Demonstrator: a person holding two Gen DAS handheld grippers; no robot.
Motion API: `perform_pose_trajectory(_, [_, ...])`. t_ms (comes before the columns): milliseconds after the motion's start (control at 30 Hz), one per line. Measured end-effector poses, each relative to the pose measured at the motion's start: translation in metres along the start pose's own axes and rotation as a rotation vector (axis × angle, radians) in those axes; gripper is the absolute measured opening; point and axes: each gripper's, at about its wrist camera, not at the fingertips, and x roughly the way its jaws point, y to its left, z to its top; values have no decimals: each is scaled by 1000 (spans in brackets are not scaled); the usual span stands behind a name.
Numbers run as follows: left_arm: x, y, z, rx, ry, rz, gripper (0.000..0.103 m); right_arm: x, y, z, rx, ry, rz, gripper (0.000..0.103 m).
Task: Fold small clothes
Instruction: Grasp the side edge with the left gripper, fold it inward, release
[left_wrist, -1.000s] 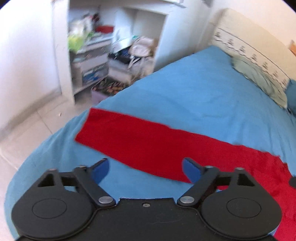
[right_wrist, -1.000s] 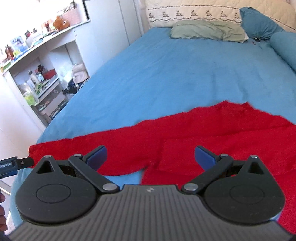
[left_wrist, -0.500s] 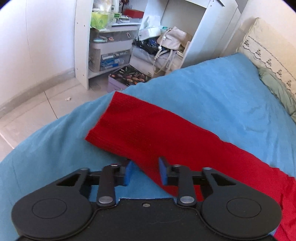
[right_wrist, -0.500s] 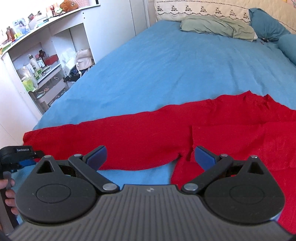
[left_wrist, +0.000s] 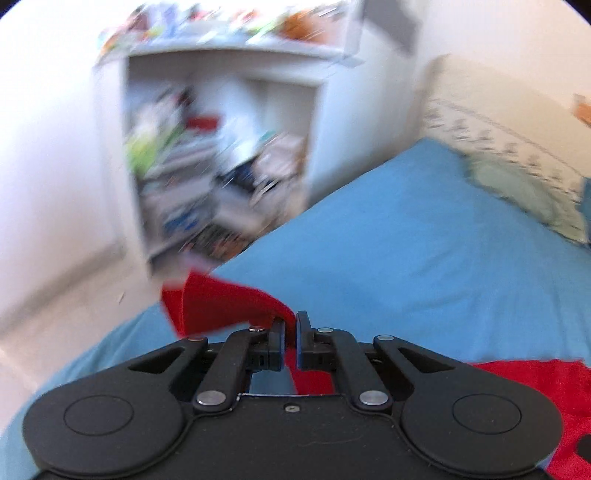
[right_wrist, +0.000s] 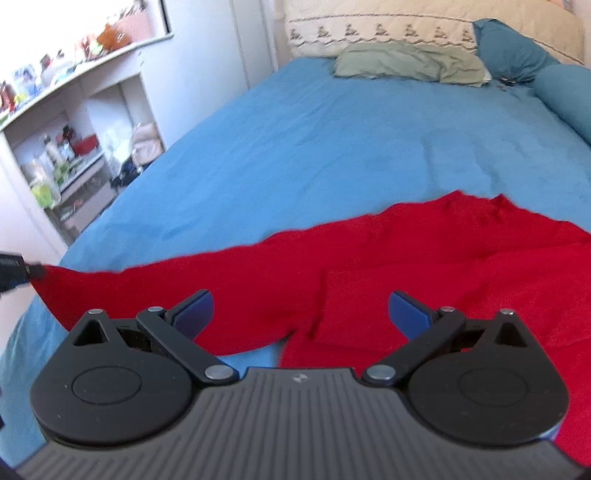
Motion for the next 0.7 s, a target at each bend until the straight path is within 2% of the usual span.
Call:
perform_pose_trajectory(167, [-40,-114,15,160,-95,-146,5,-26,-74,22,55,-44,-31,103])
perform_pose_trajectory(267, [-49,-192,5,231,-88,-240,5,-43,-128,34,68,-51,-67,103])
perform_pose_trajectory(333, [-46,-245,-12,281,-53,-282,5,-53,-167,39,84,-51,-102,103])
perform_pose_trajectory(467, [-28,-332,-77,373,70,-352,5,-61,-238,36,107,-20,-153,103])
perform_pose_trajectory(567, [-14,-369,-132,458,153,-368,5,-58,-280,26,99,16,-183,103])
perform_pose_trajectory(700, [-1,-384,-180,502,245,-365,5,-46,-312,6,84,68,-173,103])
